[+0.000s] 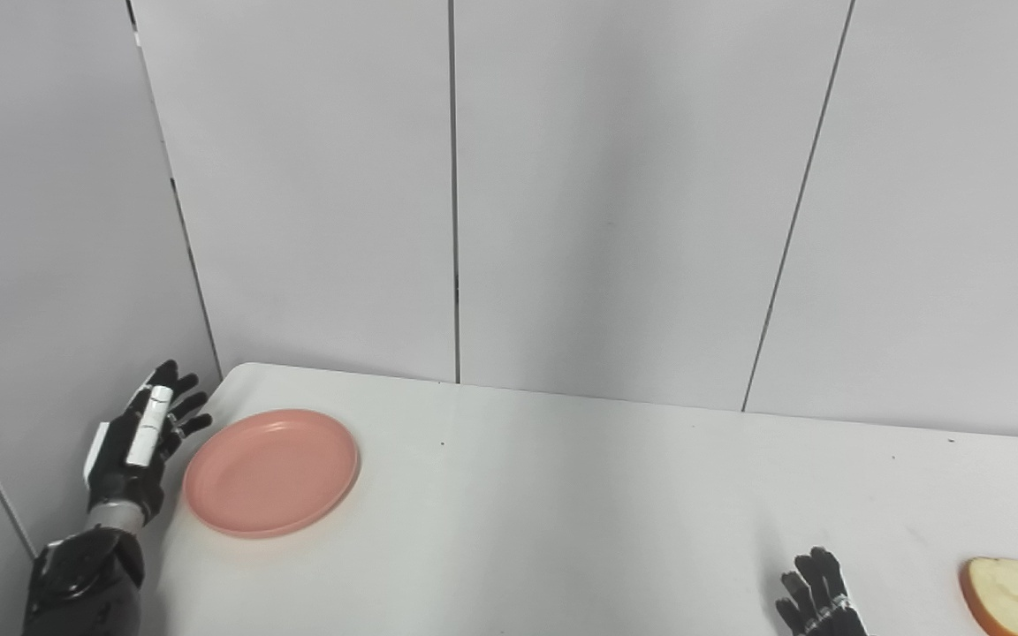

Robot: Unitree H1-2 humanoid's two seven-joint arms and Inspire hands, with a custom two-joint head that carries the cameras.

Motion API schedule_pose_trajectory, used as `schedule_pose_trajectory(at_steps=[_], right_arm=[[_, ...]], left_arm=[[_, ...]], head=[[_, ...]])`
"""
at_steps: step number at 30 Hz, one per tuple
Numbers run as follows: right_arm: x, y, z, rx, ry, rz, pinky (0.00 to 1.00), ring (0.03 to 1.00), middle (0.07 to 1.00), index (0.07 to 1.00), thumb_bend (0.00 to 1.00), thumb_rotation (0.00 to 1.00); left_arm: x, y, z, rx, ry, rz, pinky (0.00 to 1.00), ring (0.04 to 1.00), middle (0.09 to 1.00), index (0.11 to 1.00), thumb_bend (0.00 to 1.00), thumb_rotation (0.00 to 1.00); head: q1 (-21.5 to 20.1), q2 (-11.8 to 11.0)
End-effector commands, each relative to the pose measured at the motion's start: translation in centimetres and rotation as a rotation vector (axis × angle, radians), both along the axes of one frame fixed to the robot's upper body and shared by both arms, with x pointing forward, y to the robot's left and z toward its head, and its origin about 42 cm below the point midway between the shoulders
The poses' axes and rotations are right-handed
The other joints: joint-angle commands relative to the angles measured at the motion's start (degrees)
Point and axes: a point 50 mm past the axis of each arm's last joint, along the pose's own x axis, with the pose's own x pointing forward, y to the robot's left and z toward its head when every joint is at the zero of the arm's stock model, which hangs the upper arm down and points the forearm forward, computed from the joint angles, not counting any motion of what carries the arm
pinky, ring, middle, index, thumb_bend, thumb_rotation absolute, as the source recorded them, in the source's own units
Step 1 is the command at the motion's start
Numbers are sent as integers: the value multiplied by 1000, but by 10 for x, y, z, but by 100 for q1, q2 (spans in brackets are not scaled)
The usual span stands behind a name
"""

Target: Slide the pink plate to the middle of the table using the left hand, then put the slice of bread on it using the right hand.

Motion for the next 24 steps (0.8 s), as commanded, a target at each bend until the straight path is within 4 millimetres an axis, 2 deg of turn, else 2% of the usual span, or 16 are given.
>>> schedule_pose_trajectory(at_steps=[1,9,18,24], right_arm=[[-35,-6,-59,13,217,-45,1000,987,994,1000,771,1000],[-36,-5,-58,10,211,-46,1000,979,987,1000,771,1000],[-37,-5,-57,11,213,-41,1000,973,979,998,782,1000],[-37,-5,-58,8,216,-39,1000,972,980,1000,783,1000]], left_arm=[[11,-1,24,65,-74,-23,721,808,864,893,939,759],[15,-15,15,96,-31,-64,730,832,887,896,957,780],[17,-32,6,81,-15,-100,713,819,869,896,988,769],[19,-41,5,69,-31,-131,721,822,862,881,970,766]], head=[[-9,10],[-59,29],[-66,57],[-73,59]])
